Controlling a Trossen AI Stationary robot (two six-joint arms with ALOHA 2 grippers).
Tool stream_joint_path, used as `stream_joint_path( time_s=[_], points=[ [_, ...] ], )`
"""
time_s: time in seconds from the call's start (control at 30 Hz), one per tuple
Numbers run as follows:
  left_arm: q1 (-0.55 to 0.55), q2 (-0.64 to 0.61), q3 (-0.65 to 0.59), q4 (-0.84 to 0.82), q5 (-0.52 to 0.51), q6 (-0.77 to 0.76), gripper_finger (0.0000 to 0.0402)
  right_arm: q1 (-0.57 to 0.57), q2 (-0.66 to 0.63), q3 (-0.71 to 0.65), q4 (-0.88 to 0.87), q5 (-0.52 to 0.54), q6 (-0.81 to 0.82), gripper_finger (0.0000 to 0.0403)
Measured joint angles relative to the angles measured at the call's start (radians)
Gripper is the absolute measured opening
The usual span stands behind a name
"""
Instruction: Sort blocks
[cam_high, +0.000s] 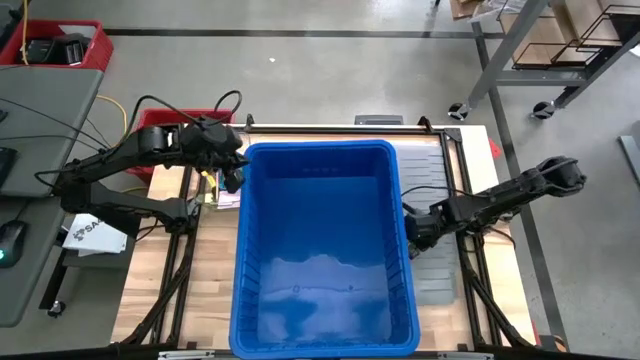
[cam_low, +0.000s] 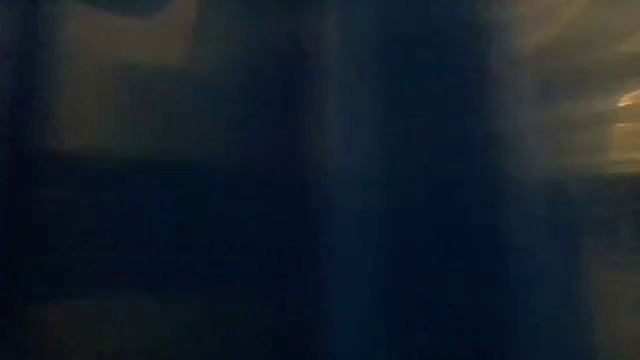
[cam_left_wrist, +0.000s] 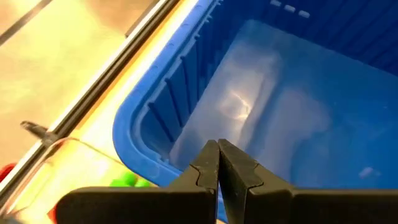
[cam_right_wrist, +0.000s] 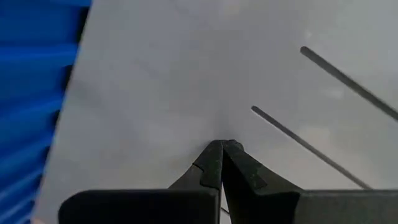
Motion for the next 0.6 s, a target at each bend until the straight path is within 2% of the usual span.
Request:
stream_joint_path(
  time_s=[0.17, 0.33, 0.47, 0.6],
  points=[
    [0.0, -0.039, 0.0, -0.04, -0.036, 0.0, 0.0, 0.106, 0.048, -0.001, 0.133, -0.011, 0.152, 0.0],
    [0.0, -0.073, 0.0, -0.057, -0.073, 0.0, 0.0, 0.166, 0.049, 0.007, 0.191, -0.006, 0.209, 0.0],
    [0.0, -0.086, 0.018, -0.055, -0.05, -0.027, 0.0, 0.169, -0.005, 0.097, 0.021, 0.093, 0.19, 0.0],
    [-0.002, -0.087, 0.065, -0.054, 0.076, -0.052, 0.0, 0.169, -0.069, 0.221, -0.206, 0.216, 0.136, 0.0]
  ],
)
